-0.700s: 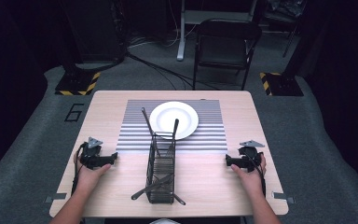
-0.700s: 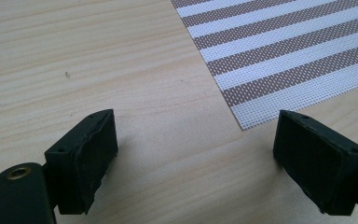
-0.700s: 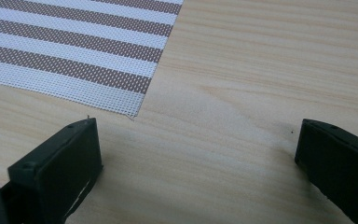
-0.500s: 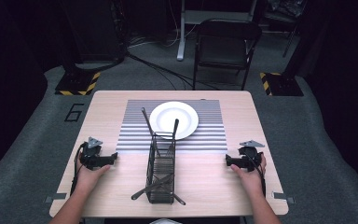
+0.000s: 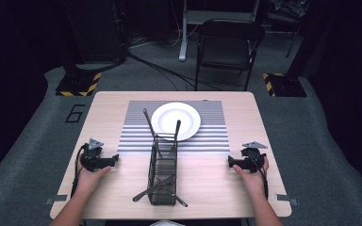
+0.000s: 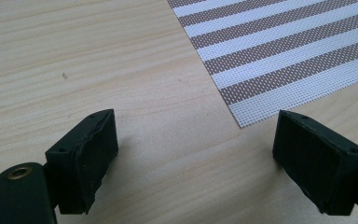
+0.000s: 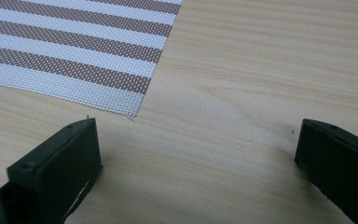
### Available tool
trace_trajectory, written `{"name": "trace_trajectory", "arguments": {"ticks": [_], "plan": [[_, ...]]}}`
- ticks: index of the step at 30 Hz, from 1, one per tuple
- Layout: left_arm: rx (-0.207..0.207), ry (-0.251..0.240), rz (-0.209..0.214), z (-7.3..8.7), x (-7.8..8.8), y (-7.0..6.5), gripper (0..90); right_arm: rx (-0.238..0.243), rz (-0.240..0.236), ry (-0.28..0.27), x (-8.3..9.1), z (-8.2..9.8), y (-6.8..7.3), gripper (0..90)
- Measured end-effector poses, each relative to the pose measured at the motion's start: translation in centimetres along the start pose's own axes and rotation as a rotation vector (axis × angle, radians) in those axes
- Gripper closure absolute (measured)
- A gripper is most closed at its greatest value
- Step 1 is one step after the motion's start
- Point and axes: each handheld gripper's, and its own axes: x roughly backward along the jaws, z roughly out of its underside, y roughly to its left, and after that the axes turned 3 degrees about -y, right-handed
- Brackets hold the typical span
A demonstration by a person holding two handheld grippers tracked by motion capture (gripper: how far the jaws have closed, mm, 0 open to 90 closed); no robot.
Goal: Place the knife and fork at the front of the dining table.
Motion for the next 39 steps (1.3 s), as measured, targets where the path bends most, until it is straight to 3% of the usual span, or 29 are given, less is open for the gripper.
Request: {"name": "trace_trajectory", "arguments": {"ticks": [10,13,17,21,32,35,39], "plan": [[-0.001,0.000,0.001,0.0,0.0,0.0,14.0,-0.007,0.001,-0.005,0.1,0.1,0.3,0.9],[-0.001,0.001,0.002,0.0,0.0,0.0,14.0,0.001,-0.008,-0.005,0.3,0.0,0.5,10.4],[0.000,0.001,0.002,0.0,0.0,0.0,14.0,0.035,-0.024,-0.010,1.0,-0.5,1.1,15.5],[0.000,0.001,0.002,0.0,0.0,0.0,14.0,0.068,-0.066,-0.032,1.7,-1.0,2.1,21.6],[-0.003,-0.004,-0.003,0.0,0.0,0.0,14.0,0.145,-0.147,-0.002,2.5,-2.2,4.6,24.4],[-0.006,0.007,0.002,0.0,0.1,0.0,14.0,0.155,-0.208,0.010,3.1,-2.8,5.6,26.9],[-0.006,0.008,0.001,0.0,0.0,0.0,14.0,0.201,-0.233,0.005,3.8,-3.6,6.6,28.4]]}}
